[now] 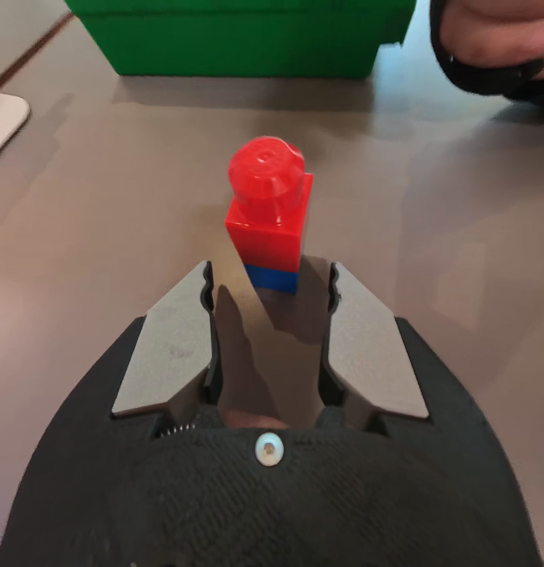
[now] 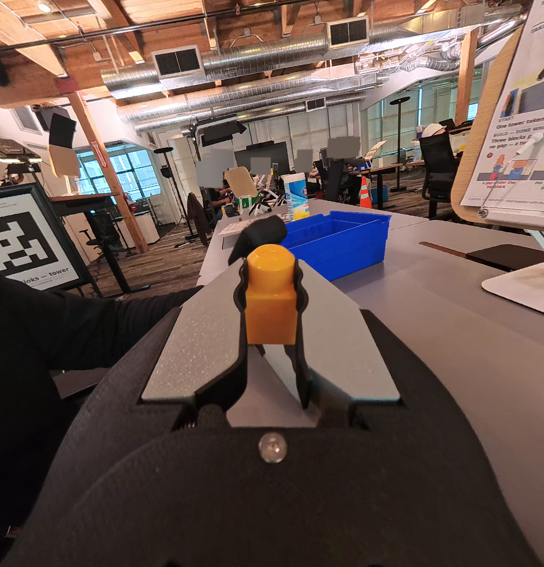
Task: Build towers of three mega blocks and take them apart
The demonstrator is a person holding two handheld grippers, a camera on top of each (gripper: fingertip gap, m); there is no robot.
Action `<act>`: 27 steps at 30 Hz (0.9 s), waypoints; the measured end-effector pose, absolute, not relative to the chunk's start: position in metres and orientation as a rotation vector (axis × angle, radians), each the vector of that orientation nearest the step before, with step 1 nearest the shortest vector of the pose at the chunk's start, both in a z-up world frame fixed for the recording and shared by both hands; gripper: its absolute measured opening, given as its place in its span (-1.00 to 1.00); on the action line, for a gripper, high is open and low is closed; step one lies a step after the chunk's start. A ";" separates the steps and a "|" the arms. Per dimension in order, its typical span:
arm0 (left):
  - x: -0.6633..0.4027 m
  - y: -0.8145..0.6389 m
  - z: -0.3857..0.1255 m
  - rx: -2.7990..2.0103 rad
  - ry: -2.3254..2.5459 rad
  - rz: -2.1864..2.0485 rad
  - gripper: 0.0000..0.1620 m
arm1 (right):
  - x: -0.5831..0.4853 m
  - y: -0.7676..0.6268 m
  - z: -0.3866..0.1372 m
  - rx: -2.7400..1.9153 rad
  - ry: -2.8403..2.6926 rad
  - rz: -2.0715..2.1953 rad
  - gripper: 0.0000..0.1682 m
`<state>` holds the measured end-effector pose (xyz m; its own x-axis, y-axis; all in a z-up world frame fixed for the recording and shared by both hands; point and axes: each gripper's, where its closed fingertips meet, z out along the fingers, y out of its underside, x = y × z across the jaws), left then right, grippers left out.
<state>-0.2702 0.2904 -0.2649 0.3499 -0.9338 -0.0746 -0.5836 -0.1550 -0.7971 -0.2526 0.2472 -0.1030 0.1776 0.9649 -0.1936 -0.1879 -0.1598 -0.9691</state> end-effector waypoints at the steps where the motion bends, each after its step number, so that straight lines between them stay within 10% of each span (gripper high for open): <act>1: -0.268 0.288 -0.271 -1.860 1.373 -0.567 -0.08 | -0.254 0.246 -0.103 -1.286 -0.857 1.270 -0.68; 5: -0.256 0.292 -0.271 -1.845 1.405 -0.598 -0.56 | -0.259 0.242 -0.108 -1.278 -0.910 1.278 -0.68; 27: -0.237 0.237 -0.249 -1.656 1.499 -0.893 -0.58 | -0.277 0.242 -0.137 -1.252 -1.196 1.220 -0.68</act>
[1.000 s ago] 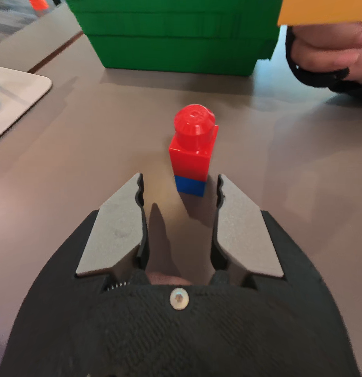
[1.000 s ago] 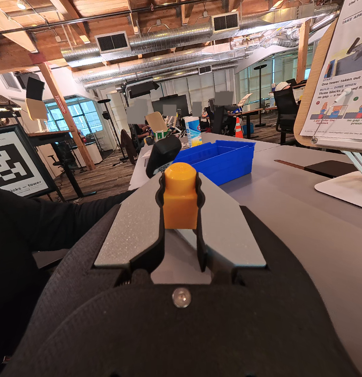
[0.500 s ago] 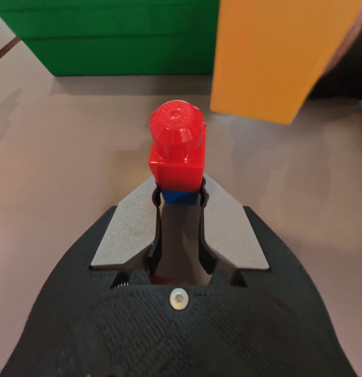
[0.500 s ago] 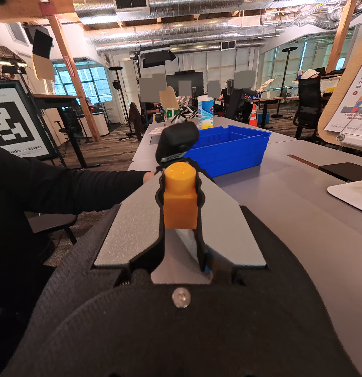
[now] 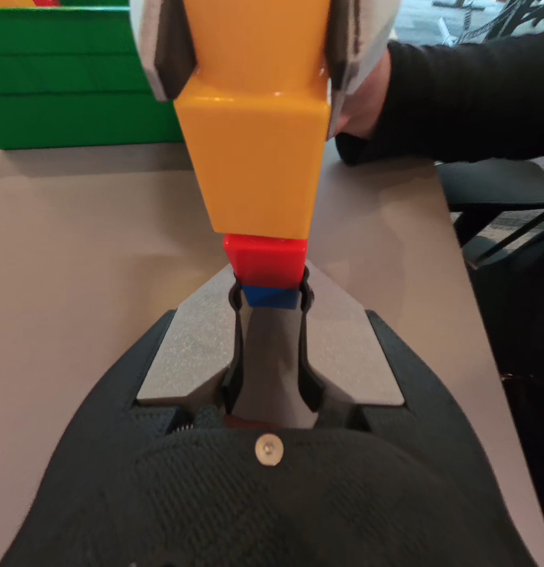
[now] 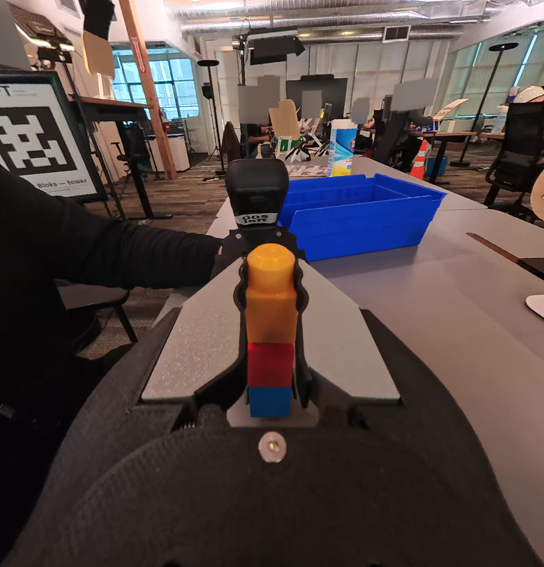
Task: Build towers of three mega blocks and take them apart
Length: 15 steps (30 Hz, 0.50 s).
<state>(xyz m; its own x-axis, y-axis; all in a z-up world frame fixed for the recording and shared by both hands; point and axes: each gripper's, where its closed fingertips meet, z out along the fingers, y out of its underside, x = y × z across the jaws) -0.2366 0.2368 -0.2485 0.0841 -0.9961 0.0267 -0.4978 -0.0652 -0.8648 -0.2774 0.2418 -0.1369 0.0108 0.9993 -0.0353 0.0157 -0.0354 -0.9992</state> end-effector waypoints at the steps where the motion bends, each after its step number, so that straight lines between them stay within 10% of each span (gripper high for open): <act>1: -0.235 0.234 -0.246 -1.649 1.493 -0.921 -0.58 | -0.276 0.241 -0.135 -1.254 -1.188 1.238 -0.68; 15: -0.233 0.229 -0.252 -1.683 1.511 -0.890 -0.59 | -0.277 0.236 -0.146 -1.330 -1.258 1.139 -0.68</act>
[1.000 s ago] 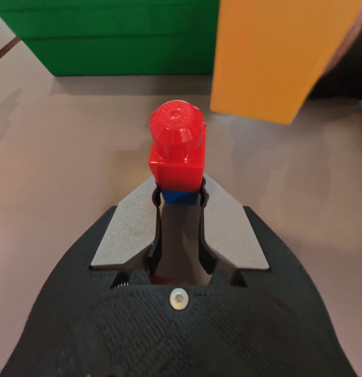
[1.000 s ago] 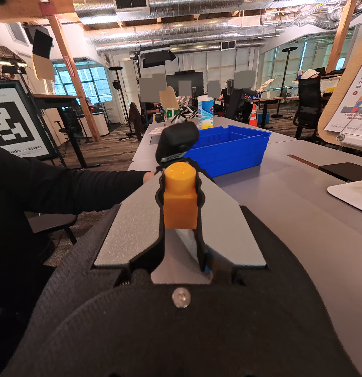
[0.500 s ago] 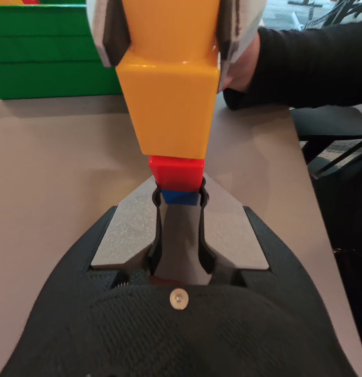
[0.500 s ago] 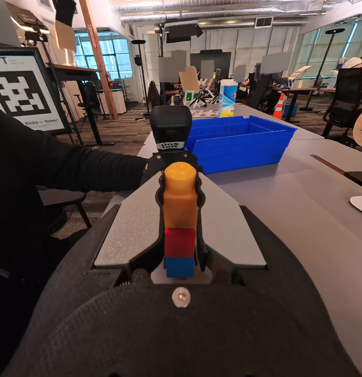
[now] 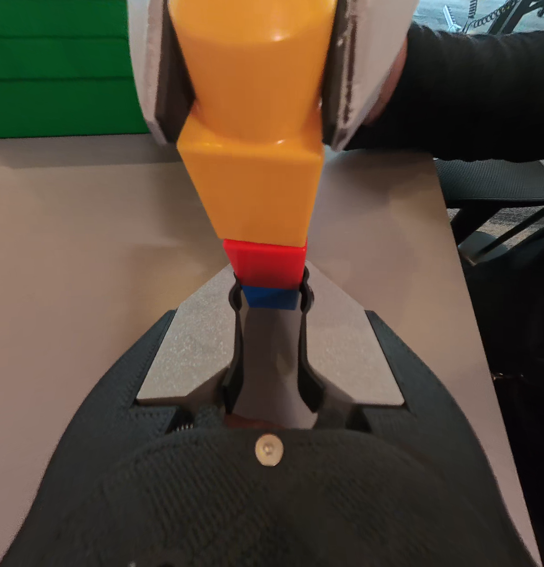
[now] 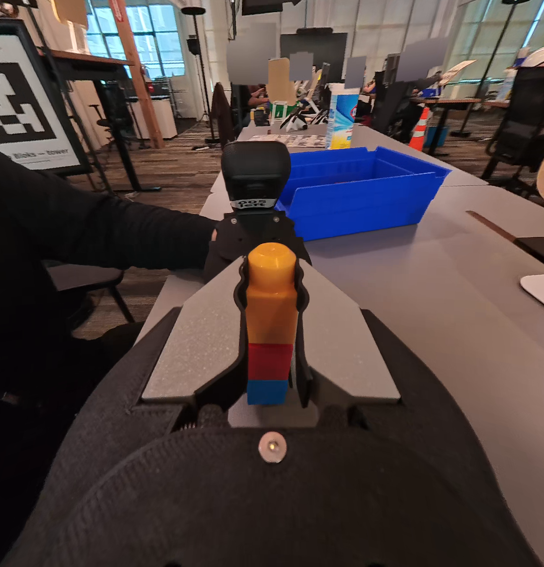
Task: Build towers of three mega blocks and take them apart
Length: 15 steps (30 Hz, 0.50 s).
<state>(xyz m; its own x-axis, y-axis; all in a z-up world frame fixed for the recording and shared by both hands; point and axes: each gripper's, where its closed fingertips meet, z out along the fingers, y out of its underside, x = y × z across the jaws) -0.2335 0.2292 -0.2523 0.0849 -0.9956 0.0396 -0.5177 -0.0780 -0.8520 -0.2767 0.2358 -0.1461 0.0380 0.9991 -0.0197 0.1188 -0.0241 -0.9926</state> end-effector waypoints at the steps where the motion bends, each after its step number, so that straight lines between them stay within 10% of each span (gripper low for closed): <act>1: -0.234 0.229 -0.252 -1.681 1.507 -0.895 -0.59 | -0.277 0.236 -0.145 -1.330 -1.248 1.132 -0.68; 15: -0.230 0.221 -0.243 -1.642 1.483 -0.968 -0.59 | -0.275 0.229 -0.139 -1.282 -1.208 1.234 -0.68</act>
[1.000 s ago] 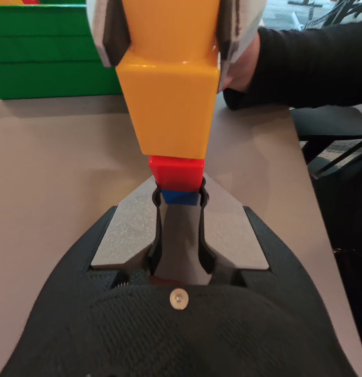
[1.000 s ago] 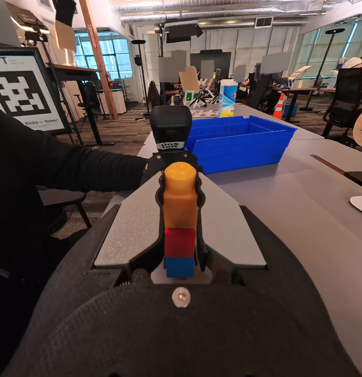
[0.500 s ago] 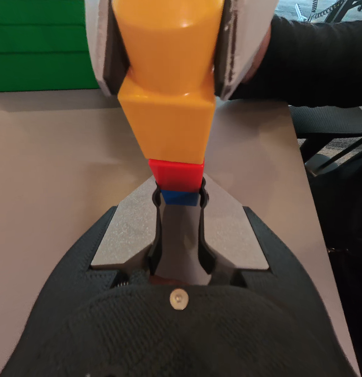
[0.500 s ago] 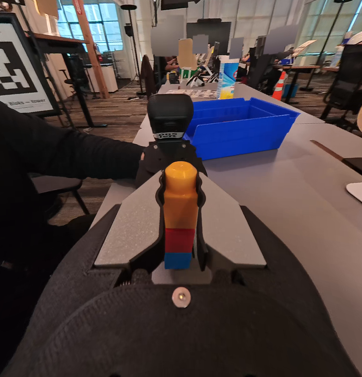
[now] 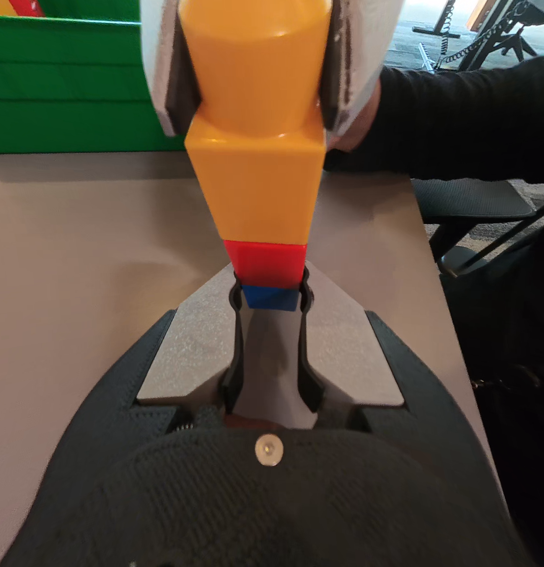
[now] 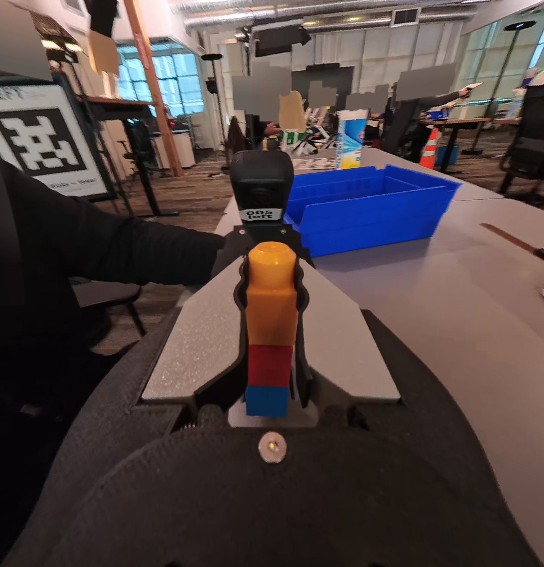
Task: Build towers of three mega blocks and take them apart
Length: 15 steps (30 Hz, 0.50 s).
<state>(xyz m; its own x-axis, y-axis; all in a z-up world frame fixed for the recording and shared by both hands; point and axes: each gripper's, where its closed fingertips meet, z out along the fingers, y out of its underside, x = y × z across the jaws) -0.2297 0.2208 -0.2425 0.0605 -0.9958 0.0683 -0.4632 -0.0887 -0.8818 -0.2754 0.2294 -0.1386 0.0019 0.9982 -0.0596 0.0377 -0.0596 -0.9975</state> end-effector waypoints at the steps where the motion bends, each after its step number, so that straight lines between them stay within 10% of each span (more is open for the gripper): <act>1: -0.230 0.223 -0.242 -1.648 1.470 -0.963 -0.59 | -0.276 0.231 -0.139 -1.286 -1.199 1.181 -0.68; 15: -0.230 0.214 -0.242 -1.617 1.512 -0.991 -0.59 | -0.276 0.223 -0.139 -1.259 -1.199 1.257 -0.68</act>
<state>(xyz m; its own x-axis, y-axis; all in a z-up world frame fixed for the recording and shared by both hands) -0.2299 0.2141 -0.2416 0.0256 -0.9973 0.0684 -0.4608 -0.0725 -0.8845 -0.2758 0.2225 -0.1389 -0.0118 0.9980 -0.0618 0.0144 -0.0616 -0.9980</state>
